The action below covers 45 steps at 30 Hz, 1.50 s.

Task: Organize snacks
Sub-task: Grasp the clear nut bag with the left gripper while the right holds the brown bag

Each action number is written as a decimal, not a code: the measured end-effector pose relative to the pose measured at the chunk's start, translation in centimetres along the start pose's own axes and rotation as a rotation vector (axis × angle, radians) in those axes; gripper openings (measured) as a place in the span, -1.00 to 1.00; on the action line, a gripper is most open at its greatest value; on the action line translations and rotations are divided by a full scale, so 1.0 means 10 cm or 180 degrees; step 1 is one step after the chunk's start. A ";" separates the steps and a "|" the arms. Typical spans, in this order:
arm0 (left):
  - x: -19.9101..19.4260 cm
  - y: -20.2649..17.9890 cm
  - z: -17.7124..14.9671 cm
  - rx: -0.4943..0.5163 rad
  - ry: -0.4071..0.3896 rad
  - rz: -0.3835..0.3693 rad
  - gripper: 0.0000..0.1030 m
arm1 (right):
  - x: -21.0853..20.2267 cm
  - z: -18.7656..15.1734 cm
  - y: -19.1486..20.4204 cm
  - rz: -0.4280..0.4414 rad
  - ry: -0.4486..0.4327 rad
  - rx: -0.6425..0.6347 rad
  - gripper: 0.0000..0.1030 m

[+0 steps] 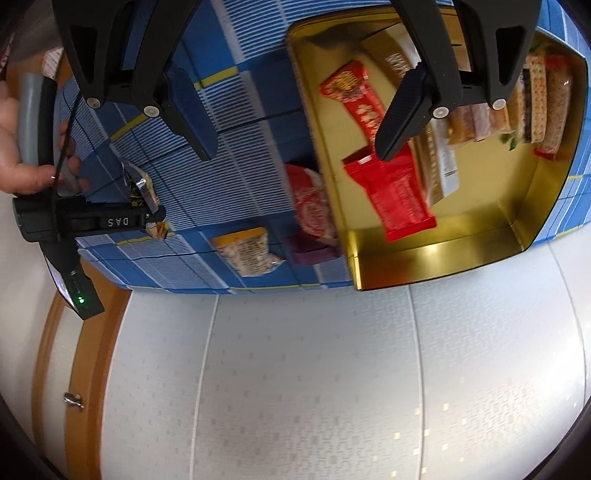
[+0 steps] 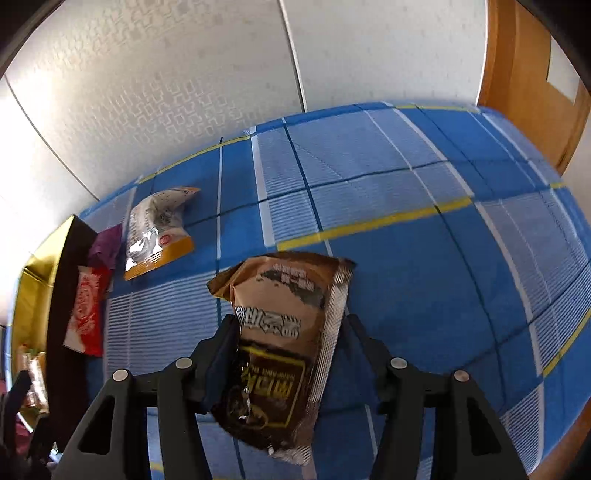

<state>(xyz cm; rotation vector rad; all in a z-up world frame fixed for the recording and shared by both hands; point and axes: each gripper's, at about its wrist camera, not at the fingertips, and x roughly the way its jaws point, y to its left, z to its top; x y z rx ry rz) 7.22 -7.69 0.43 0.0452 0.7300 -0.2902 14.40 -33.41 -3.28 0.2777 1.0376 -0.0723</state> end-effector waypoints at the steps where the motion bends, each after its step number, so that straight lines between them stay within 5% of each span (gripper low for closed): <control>1: -0.01 -0.01 0.00 0.0014 -0.0013 -0.0015 0.70 | -0.02 -0.01 -0.02 0.0022 0.0009 -0.0007 0.14; 19: 0.36 -0.43 0.27 0.0186 0.0011 -0.0150 0.73 | -0.07 -0.04 -0.10 -0.0075 -0.0017 0.0059 -0.06; 29: 0.99 -0.67 0.65 0.0144 0.0270 0.0002 0.70 | -0.06 0.01 -0.19 -0.0242 -0.0056 0.0136 -0.06; 38: 1.51 -0.75 0.98 0.0048 0.0423 0.0161 0.61 | -0.06 0.02 -0.18 -0.0272 -0.0081 0.0153 -0.06; 45: 1.85 -0.70 1.05 -0.0085 0.0620 0.0195 0.30 | -0.06 0.01 -0.17 -0.0215 -0.0056 0.0220 -0.05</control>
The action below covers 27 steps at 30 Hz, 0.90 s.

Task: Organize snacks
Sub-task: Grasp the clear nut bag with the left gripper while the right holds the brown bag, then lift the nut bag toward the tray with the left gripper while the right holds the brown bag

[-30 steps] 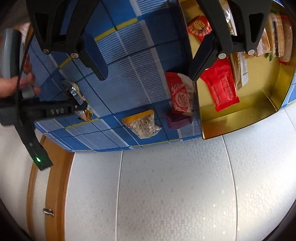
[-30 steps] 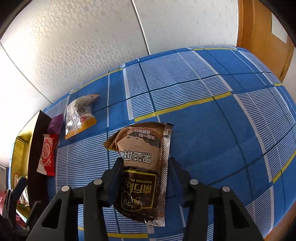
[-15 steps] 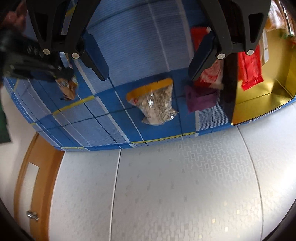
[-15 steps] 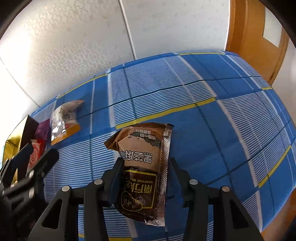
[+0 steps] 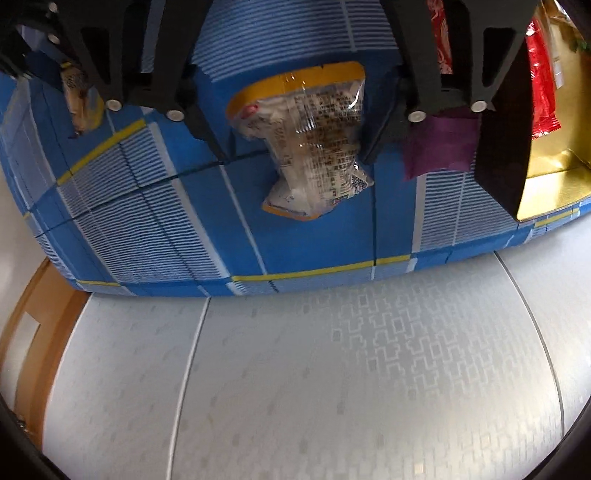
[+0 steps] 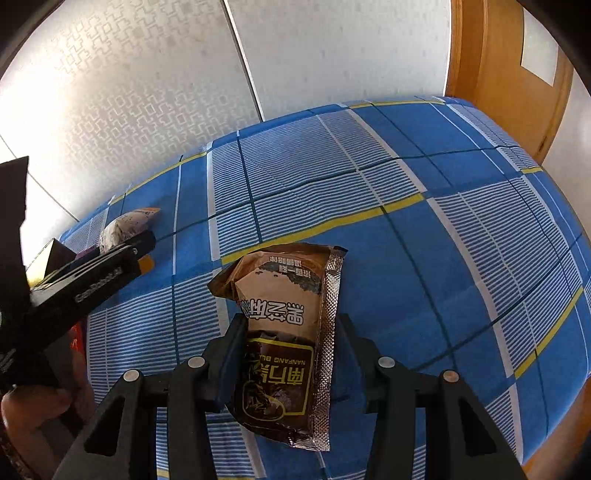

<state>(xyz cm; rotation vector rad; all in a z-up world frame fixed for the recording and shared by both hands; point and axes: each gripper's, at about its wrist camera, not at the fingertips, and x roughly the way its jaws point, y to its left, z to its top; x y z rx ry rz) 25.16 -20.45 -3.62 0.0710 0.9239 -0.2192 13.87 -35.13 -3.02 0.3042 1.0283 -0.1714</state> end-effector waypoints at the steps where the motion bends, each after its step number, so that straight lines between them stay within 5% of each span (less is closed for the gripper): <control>1: 0.02 0.01 0.00 -0.0004 0.0010 -0.0018 0.29 | 0.00 0.00 0.01 -0.0002 0.0001 -0.0001 -0.05; 14: -0.05 0.01 -0.14 0.0112 -0.0135 -0.0127 0.03 | 0.03 0.00 0.03 0.0047 0.0015 0.0007 -0.05; 27: -0.33 0.04 -0.51 0.0123 -0.0124 -0.0196 0.02 | 0.07 0.01 -0.02 0.0098 0.0049 0.0018 -0.05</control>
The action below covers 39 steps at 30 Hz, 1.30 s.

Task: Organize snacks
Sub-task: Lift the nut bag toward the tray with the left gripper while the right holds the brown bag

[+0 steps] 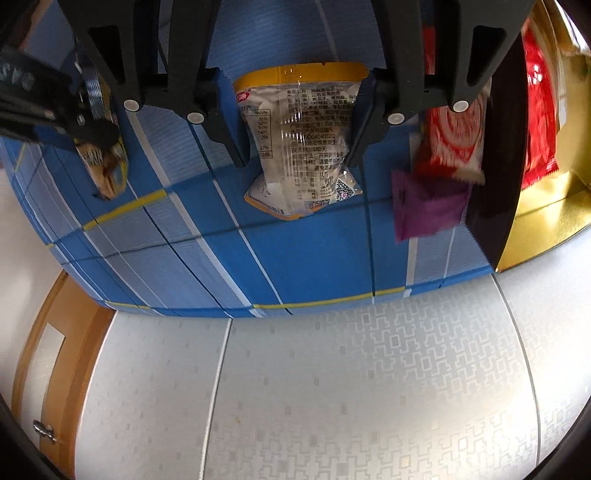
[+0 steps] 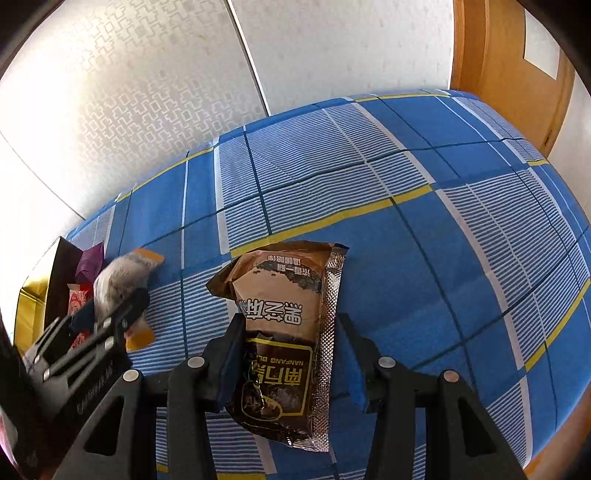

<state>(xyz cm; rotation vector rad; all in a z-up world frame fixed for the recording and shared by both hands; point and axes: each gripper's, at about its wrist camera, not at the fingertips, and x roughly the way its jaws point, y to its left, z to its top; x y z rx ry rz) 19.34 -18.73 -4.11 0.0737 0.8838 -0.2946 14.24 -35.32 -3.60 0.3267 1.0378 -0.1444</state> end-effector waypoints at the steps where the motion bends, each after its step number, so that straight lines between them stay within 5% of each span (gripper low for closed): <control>1: -0.03 -0.01 -0.03 0.0003 0.0002 -0.0002 0.02 | 0.00 -0.01 0.01 -0.0001 0.0005 -0.0013 -0.03; 19: -0.25 -0.10 -0.33 0.0106 0.0094 -0.0042 0.13 | -0.05 -0.07 -0.02 0.0021 0.0141 -0.0007 0.00; 23: -0.25 -0.12 -0.35 0.0189 0.0076 -0.0023 -0.07 | -0.06 -0.10 0.01 0.0015 0.0113 -0.0068 0.00; 29: -0.32 -0.19 -0.39 0.0365 0.0014 -0.0034 -0.15 | -0.13 -0.09 0.03 0.0138 -0.0018 -0.0054 -0.35; 39: -0.53 -0.16 -0.46 0.0386 -0.0127 -0.0158 -0.15 | -0.10 -0.10 0.13 -0.0115 0.0009 -0.0301 -0.11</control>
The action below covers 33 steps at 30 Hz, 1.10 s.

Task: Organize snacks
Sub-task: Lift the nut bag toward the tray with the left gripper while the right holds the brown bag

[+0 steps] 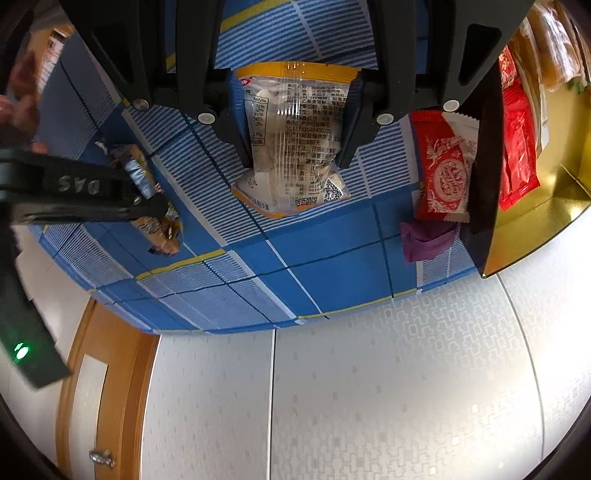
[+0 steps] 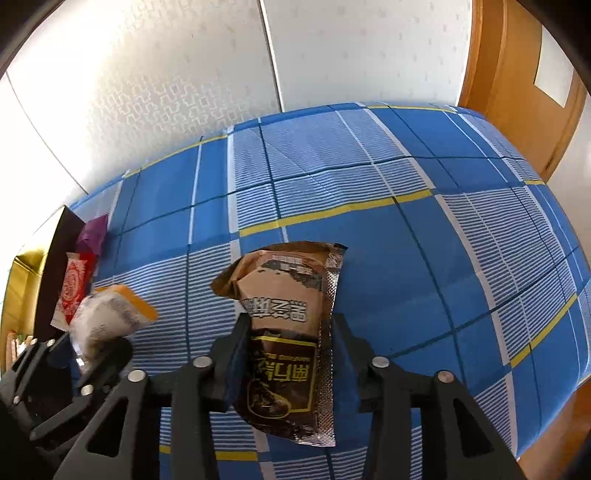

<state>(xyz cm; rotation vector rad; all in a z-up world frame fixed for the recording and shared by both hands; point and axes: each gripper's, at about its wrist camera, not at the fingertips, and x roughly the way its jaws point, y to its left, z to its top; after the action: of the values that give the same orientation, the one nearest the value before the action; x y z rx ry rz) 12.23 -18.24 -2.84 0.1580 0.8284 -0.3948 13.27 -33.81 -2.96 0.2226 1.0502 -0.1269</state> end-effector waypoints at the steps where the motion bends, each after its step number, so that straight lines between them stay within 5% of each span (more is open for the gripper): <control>1: -0.03 0.01 0.00 -0.0013 -0.0014 -0.0013 -0.15 | 0.00 0.00 -0.03 0.0010 0.0014 0.0032 -0.09; 9: -0.28 0.15 -0.05 -0.0064 -0.0149 -0.0060 -0.15 | 0.04 -0.04 -0.03 -0.0062 0.0039 -0.0014 -0.04; 13: -0.38 0.23 -0.08 -0.0092 -0.0196 -0.0086 -0.15 | 0.03 -0.03 -0.02 0.0019 -0.0042 0.0001 -0.34; 18: -0.53 0.34 -0.10 -0.0126 -0.0269 -0.0120 -0.15 | 0.01 -0.01 -0.08 0.0223 -0.0068 0.0181 -0.41; 33: -0.95 1.12 -0.27 -0.0436 -0.0558 0.0126 -0.14 | -0.11 -0.05 -0.08 0.0422 -0.0199 0.0305 -0.44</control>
<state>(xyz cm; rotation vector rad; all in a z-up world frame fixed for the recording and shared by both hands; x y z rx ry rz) 9.07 -4.50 2.25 0.0120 0.6758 -0.3088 12.16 -34.49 -2.36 0.3719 0.9654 -0.0642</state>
